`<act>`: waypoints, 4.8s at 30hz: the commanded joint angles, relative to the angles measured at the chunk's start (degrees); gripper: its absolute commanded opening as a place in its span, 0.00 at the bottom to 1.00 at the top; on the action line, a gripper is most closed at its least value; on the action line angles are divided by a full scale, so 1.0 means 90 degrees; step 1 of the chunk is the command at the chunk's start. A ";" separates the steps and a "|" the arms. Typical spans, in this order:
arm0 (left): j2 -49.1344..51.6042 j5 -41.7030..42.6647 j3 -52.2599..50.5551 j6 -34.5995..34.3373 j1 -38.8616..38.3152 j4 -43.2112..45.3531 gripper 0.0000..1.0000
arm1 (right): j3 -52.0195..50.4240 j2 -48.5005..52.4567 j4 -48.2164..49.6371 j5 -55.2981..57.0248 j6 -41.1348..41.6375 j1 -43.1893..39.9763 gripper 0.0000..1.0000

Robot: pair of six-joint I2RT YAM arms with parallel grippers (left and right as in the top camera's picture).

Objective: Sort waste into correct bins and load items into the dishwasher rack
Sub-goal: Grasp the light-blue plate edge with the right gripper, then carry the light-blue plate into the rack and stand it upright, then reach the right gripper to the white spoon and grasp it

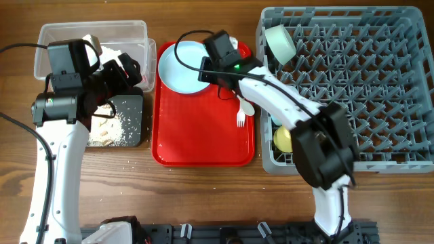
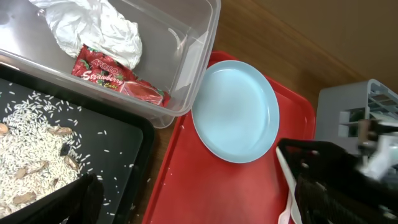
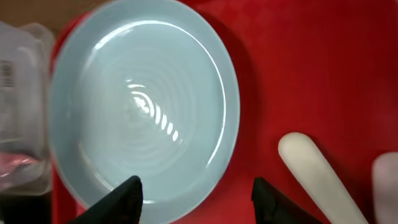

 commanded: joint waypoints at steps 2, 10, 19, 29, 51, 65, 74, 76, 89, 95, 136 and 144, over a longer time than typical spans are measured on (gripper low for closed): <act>0.0029 -0.0036 0.0102 0.0027 0.0024 0.0017 1.00 | -0.0087 0.0578 0.0160 0.0189 0.0539 -0.0007 0.50; 0.0029 -0.0036 0.0102 0.0027 0.0024 0.0019 1.00 | -0.0087 0.0896 0.0226 0.0155 0.0537 -0.0007 0.19; 0.0029 -0.0036 0.0102 0.0027 0.0024 0.0019 1.00 | -0.0085 0.0741 -0.0102 0.0070 0.0384 -0.0102 0.04; 0.0029 -0.0036 0.0102 0.0027 0.0024 0.0019 1.00 | -0.0039 -0.1345 -0.0539 0.0874 -0.2006 -0.0546 0.04; 0.0029 -0.0036 0.0102 0.0027 0.0024 0.0017 1.00 | -0.0313 -0.2460 -0.0964 0.6557 -0.5734 -0.2259 0.04; 0.0029 -0.0036 0.0102 0.0027 0.0024 0.0017 1.00 | -0.0457 -0.1491 -0.1056 0.5311 -0.5850 -0.2322 0.21; 0.0029 -0.0036 0.0102 0.0027 0.0024 0.0017 1.00 | -0.0347 -0.1758 -0.0855 0.4682 -0.5683 -0.2317 0.97; 0.0029 -0.0036 0.0102 0.0027 0.0024 0.0017 1.00 | -0.0153 -0.2008 -0.0947 0.4337 -0.5693 -0.2317 1.00; 0.0029 -0.0036 0.0102 0.0027 0.0024 0.0019 1.00 | 0.0068 -0.3490 -0.1260 -0.3237 -0.4821 -0.2307 1.00; 0.0029 -0.0036 0.0102 0.0027 0.0024 0.0019 1.00 | -0.0075 -0.2480 -0.1377 -0.2261 -0.3784 -0.1615 0.93; 0.0029 -0.0034 0.0102 0.0027 0.0024 0.0017 1.00 | -0.0075 0.0289 -0.2453 -0.0153 -0.1321 -0.0427 0.04; 0.0029 -0.0036 0.0102 0.0027 0.0024 0.0019 1.00 | 0.0097 0.0170 -0.2562 -0.0568 -0.1681 -0.0425 0.04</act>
